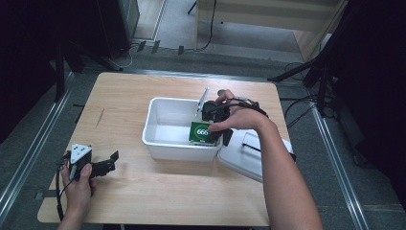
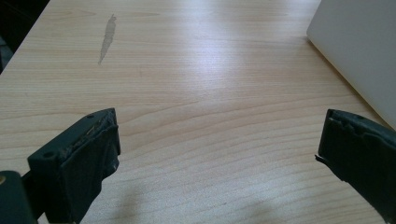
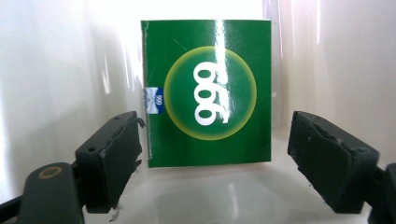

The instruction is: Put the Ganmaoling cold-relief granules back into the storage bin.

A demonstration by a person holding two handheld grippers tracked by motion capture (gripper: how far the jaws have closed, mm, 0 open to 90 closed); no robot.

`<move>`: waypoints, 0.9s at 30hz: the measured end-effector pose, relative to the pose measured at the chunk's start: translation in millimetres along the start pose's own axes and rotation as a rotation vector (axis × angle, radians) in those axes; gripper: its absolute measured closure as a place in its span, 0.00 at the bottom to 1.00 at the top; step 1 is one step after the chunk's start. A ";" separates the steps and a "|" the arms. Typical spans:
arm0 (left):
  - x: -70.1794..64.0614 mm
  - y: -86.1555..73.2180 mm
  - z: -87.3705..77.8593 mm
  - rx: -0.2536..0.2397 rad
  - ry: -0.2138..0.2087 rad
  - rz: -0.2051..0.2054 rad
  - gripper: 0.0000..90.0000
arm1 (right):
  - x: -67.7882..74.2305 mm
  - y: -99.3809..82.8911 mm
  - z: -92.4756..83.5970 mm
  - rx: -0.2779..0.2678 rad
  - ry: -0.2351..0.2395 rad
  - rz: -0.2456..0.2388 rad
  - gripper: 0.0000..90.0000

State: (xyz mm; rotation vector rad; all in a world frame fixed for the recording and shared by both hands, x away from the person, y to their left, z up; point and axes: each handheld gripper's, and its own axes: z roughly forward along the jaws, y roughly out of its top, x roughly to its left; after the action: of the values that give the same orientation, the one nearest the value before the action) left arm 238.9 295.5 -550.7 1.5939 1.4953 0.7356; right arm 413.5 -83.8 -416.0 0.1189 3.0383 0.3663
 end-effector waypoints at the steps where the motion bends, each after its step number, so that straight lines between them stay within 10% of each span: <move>1: -0.1 0.0 0.0 0.000 0.001 0.001 0.00 | 0.5 -0.3 -1.3 -0.001 -0.001 0.004 0.18; 9: -0.2 0.1 0.0 0.001 0.003 0.004 0.00 | 4.4 -1.9 -18.6 -0.027 -0.024 0.042 0.00; 27: -0.7 0.0 0.5 -0.002 0.004 0.005 0.00 | 14.2 -21.1 -53.1 -0.067 -0.072 0.081 0.00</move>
State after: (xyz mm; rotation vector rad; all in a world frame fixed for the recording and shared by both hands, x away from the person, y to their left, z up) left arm 239.2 294.7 -550.8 1.5956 1.4936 0.7435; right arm 393.3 -115.4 -370.6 0.2460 2.9526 0.4589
